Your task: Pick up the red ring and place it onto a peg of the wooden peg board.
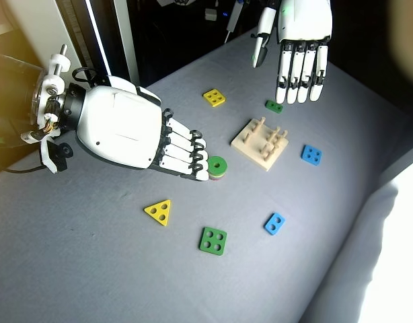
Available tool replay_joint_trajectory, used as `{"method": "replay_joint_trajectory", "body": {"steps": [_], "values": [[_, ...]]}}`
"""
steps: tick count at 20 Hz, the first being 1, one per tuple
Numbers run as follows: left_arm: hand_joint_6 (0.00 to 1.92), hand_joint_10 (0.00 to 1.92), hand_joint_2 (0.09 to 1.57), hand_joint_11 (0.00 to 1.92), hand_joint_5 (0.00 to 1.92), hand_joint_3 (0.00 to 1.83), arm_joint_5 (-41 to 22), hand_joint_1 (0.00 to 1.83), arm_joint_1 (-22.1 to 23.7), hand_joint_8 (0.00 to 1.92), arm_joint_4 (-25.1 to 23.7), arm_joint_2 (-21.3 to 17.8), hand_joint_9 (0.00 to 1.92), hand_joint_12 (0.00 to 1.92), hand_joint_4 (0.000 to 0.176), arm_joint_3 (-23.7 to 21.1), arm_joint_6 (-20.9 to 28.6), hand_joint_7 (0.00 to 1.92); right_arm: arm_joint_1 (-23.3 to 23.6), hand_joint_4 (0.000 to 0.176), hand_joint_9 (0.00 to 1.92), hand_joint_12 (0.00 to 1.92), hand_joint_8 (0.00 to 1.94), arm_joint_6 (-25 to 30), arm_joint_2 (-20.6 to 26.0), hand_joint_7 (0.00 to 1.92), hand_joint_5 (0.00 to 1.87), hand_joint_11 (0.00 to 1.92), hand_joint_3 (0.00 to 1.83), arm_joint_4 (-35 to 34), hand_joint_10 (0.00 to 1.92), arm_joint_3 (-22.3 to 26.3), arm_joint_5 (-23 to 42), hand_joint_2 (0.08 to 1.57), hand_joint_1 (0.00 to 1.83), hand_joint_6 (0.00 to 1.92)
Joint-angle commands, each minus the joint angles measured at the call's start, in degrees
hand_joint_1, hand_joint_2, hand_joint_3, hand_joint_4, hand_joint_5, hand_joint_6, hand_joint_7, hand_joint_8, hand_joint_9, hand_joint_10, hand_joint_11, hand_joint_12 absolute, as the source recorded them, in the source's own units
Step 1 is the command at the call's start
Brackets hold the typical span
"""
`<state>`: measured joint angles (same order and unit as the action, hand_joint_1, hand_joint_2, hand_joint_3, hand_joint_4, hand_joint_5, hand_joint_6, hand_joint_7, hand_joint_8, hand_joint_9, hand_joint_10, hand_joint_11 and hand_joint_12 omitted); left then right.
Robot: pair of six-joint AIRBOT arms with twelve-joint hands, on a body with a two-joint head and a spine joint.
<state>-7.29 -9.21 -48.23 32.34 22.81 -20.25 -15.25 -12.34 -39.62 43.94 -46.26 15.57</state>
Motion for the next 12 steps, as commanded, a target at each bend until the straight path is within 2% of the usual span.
{"method": "replay_joint_trajectory", "body": {"steps": [1, 6, 8, 9, 10, 11, 12], "values": [[0.0, 0.0, 1.32, 0.0, 0.12, 0.04, -3.3, 0.0, 0.6, 0.0, 0.5, -1.0, 0.04, 0.0, 0.0, 0.4, 0.0, 0.1, 0.3, 0.0, 0.0, 0.0, 0.01, 0.0, 0.6, 0.03, 0.08, 0.0, 0.02, -1.3, 0.0, 0.3, 4.4, 1.26, 0.0, 0.01], [0.01, 0.01, 1.35, 0.04, 0.25, 0.01, -3.3, 0.0, 0.6, 0.01, 0.7, -1.0, 0.12, 0.02, 0.0, 0.7, 0.0, 0.2, 0.3, 0.0, 0.0, 0.0, 0.0, -0.1, 0.6, 0.03, 0.07, 0.0, 0.02, -1.3, 0.0, 0.4, 4.4, 1.26, 0.0, 0.0], [0.0, 0.01, 1.37, 0.12, 0.32, 0.01, -3.3, 0.0, 0.6, 0.0, 0.7, -1.0, 0.21, 0.08, 0.0, 0.9, 0.0, 0.28, 0.1, 0.0, 0.0, 0.0, 0.01, -0.1, 0.6, 0.04, 0.11, 0.0, 0.02, -1.4, 0.0, 0.4, 4.1, 1.27, 0.0, 0.01], [0.0, 0.02, 1.39, 0.18, 0.36, 0.0, -3.3, 0.0, 0.6, 0.01, 0.7, -1.0, 0.35, 0.13, 0.0, 0.9, 0.0, 0.4, 0.1, 0.0, 0.01, 0.0, 0.01, -0.2, 0.3, 0.09, 0.15, 0.0, 0.01, -1.4, 0.0, 0.4, 3.3, 1.27, 0.0, 0.01], [0.01, 0.01, 1.41, 0.2, 0.41, 0.0, -3.3, 0.0, 0.6, 0.02, 0.7, -1.0, 0.51, 0.34, 0.0, 0.9, 0.0, 0.53, 0.1, 0.0, 0.03, 0.0, 0.01, -1.1, -0.3, 0.13, 0.21, 0.0, 0.0, -1.4, 0.0, 0.4, 2.0, 1.27, 0.0, 0.01], [0.01, 0.01, 1.41, 0.2, 0.41, 0.0, -3.3, 0.0, 0.7, 0.02, 0.7, -1.0, 0.51, 0.34, 0.0, 1.0, 0.0, 0.53, 0.2, 0.0, 0.03, 0.0, 0.01, -2.9, -1.1, 0.13, 0.21, 0.0, 0.0, -1.4, 0.0, 0.4, 0.4, 1.27, 0.0, 0.01], [0.0, 0.0, 1.42, 0.14, 0.43, 0.0, -3.2, 0.0, 0.8, 0.01, 0.9, -0.9, 0.54, 0.54, 0.0, 0.9, 0.0, 0.57, 0.8, 0.0, 0.04, 0.0, 0.01, -6.5, -2.2, 0.14, 0.22, 0.0, 0.0, -1.4, 0.0, 0.3, -1.5, 1.27, 0.0, 0.01]]}}
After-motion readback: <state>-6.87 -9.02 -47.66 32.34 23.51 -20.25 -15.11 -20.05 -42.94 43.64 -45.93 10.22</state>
